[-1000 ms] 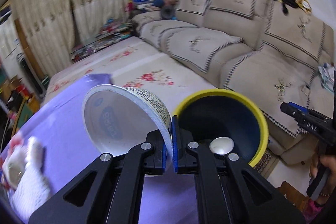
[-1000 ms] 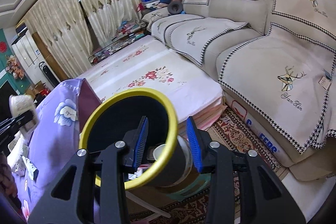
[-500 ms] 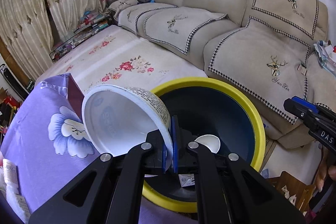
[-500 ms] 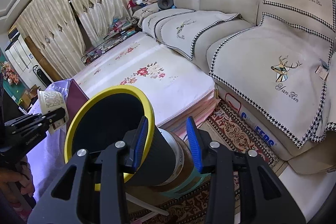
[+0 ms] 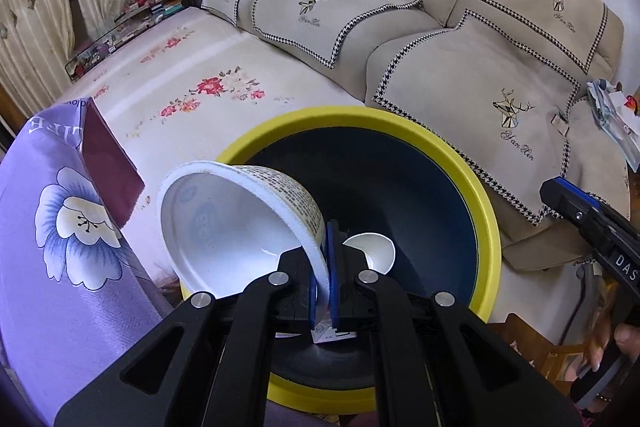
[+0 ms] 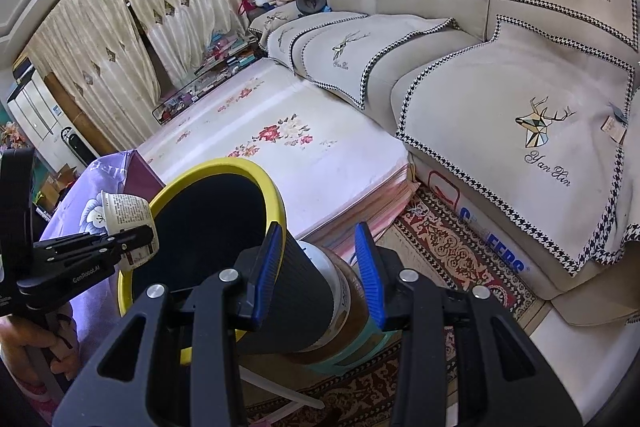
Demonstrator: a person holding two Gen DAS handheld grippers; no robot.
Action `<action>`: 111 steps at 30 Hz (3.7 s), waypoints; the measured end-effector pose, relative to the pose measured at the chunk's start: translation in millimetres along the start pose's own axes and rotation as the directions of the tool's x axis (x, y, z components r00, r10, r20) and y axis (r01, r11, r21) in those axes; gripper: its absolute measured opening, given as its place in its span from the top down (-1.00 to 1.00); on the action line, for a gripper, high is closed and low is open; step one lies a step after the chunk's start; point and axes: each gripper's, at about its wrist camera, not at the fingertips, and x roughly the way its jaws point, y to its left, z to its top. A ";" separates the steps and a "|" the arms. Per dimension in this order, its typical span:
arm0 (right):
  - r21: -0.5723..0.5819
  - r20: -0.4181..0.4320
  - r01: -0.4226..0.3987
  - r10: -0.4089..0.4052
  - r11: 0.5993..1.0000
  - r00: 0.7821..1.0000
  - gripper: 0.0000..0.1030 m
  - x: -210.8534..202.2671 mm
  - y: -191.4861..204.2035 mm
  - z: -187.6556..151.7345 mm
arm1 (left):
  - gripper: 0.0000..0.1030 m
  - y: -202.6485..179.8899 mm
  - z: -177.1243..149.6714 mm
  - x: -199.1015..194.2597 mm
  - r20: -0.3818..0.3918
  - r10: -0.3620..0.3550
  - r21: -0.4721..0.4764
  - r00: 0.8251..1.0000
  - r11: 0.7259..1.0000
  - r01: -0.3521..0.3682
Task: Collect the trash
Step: 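Carry the white bowl over the bin and release it with the left gripper, then return the right gripper to the table and grasp the white tube packet, then carry the white tube packet over the bin and release it with the right gripper, then close the left gripper on the white foam fruit net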
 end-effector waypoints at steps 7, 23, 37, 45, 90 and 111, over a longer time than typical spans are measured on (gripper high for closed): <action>0.007 -0.001 -0.003 0.003 1.000 1.000 0.29 -1.0 -1.3 -1.1 | 0.55 5.0 -0.7 14.5 -0.069 -0.020 -0.035 0.997 0.999 0.018; -0.062 -0.023 -0.066 0.064 0.996 0.998 0.29 -7.6 39.1 -9.5 | -0.84 60.7 -60.4 -156.3 0.228 0.080 -0.137 0.970 0.989 -0.049; -0.370 -0.190 -0.317 0.263 0.873 0.946 0.16 -9.2 211.0 -54.9 | -0.88 229.0 -247.1 -289.7 0.314 0.453 -0.489 0.834 0.831 -0.267; -0.578 -0.364 -0.508 0.355 0.639 0.861 -0.09 -20.1 343.9 -109.9 | -0.88 309.9 -322.6 -290.9 0.282 0.556 -0.639 0.782 0.717 -0.279; -0.469 -0.186 -0.203 0.129 0.860 0.974 0.40 26.2 283.9 -44.9 | -0.88 315.4 -342.6 -280.2 0.281 0.568 -0.700 0.774 0.672 -0.239; -0.332 -0.115 0.044 -0.087 0.942 0.990 -0.06 69.9 194.4 -13.7 | -0.88 311.5 -335.5 -265.9 0.267 0.535 -0.661 0.802 0.707 -0.251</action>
